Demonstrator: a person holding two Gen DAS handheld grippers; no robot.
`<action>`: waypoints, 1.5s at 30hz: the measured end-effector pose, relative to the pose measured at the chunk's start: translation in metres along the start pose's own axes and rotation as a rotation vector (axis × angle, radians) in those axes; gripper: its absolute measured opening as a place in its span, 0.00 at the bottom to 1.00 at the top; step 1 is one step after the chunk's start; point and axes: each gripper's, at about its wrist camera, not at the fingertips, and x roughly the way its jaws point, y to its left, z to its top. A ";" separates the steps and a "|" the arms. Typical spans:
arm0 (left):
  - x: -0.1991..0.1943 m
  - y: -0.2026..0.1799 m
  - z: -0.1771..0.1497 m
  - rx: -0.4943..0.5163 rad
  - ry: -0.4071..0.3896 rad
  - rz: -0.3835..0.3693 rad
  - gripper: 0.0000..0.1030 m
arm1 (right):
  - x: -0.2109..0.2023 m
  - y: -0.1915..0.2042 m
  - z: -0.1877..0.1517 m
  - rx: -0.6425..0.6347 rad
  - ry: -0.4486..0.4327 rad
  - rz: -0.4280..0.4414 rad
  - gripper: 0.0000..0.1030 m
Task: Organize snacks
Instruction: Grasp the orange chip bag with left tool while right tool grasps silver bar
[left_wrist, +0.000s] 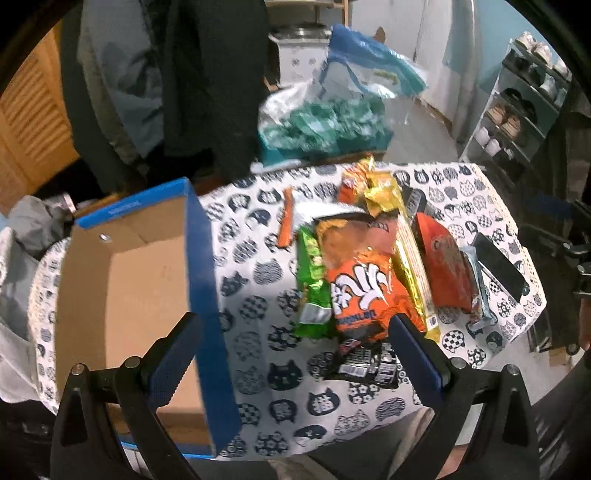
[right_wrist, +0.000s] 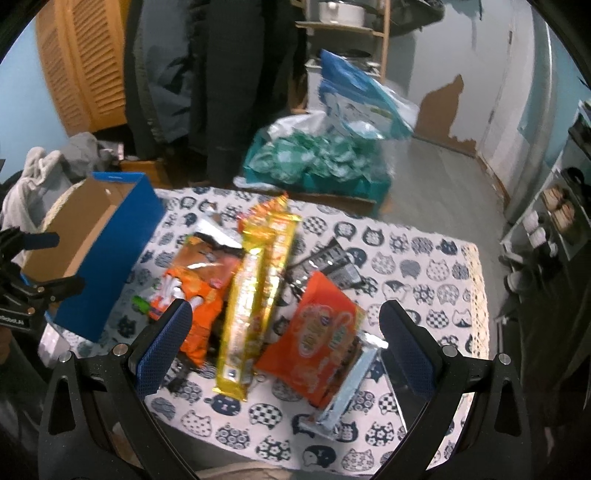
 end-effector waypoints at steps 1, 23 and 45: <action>0.003 -0.002 0.001 0.000 0.009 -0.003 0.99 | 0.002 -0.003 0.001 0.005 0.008 -0.005 0.97; 0.093 -0.046 0.036 -0.020 0.176 -0.024 0.99 | 0.076 -0.071 -0.043 0.116 0.206 -0.102 0.97; 0.135 -0.061 0.035 0.013 0.195 -0.032 0.72 | 0.153 -0.087 -0.098 0.150 0.418 -0.091 0.71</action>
